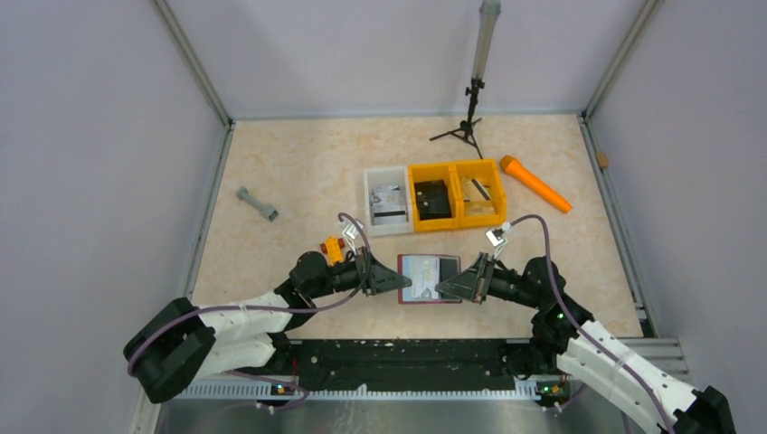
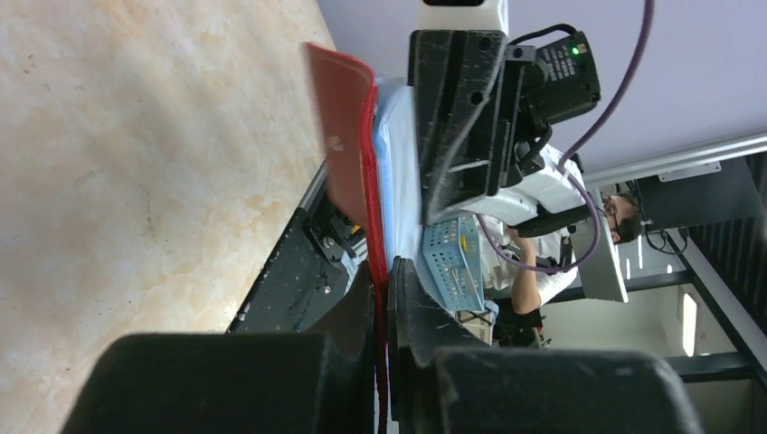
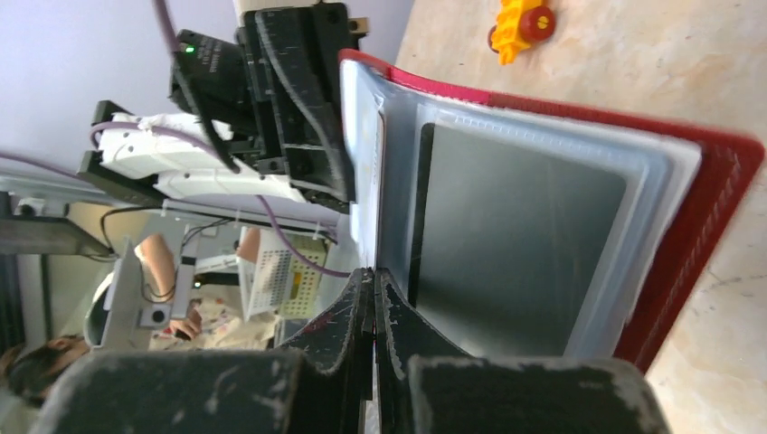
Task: Take the credit cards out of the card holder
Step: Remove the credit card from the card holder.
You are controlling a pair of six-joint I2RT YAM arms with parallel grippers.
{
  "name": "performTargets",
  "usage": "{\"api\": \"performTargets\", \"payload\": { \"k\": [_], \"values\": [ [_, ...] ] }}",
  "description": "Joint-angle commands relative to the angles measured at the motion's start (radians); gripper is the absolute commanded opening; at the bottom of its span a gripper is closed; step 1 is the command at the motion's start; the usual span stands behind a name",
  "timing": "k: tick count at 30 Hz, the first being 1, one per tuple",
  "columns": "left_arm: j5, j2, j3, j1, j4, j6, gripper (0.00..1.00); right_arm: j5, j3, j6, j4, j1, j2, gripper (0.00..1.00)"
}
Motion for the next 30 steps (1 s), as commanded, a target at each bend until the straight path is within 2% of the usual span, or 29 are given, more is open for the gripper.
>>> {"api": "performTargets", "payload": {
  "k": [1,7,17,25,30],
  "values": [
    [-0.039,-0.098,-0.004,0.002,-0.04,0.036,0.0,0.061,0.084,-0.105,-0.147,-0.002,-0.031,0.0],
    [-0.076,-0.199,-0.018,0.011,-0.115,0.04,0.0,0.046,0.049,-0.085,-0.1,-0.005,-0.035,0.0],
    [-0.078,-0.23,-0.04,0.02,-0.098,0.017,0.0,0.013,0.029,-0.052,0.035,-0.006,0.004,0.0],
    [-0.002,-0.169,0.001,0.021,-0.05,0.004,0.0,-0.061,0.011,0.027,0.273,-0.006,0.089,0.24],
    [0.01,-0.159,0.008,0.02,-0.031,0.0,0.0,-0.065,0.022,0.025,0.29,-0.006,0.121,0.3]
  ]
}}
